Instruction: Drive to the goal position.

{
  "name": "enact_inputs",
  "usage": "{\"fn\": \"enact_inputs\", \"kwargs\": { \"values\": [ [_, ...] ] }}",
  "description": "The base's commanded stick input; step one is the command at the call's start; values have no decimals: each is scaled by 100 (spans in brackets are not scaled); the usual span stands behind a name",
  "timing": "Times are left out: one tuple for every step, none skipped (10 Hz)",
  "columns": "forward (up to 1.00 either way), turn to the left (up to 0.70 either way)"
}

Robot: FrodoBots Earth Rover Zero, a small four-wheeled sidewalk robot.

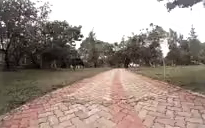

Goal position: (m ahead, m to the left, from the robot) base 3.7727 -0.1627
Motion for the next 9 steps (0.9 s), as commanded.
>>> {"fn": "enact_inputs", "kwargs": {
  "values": [
    [70, 1],
    [70, 1],
    [70, 1],
    [70, -12],
    [70, -30],
    [70, -34],
    [70, -34],
    [70, -19],
    [70, -1]
  ]
}}
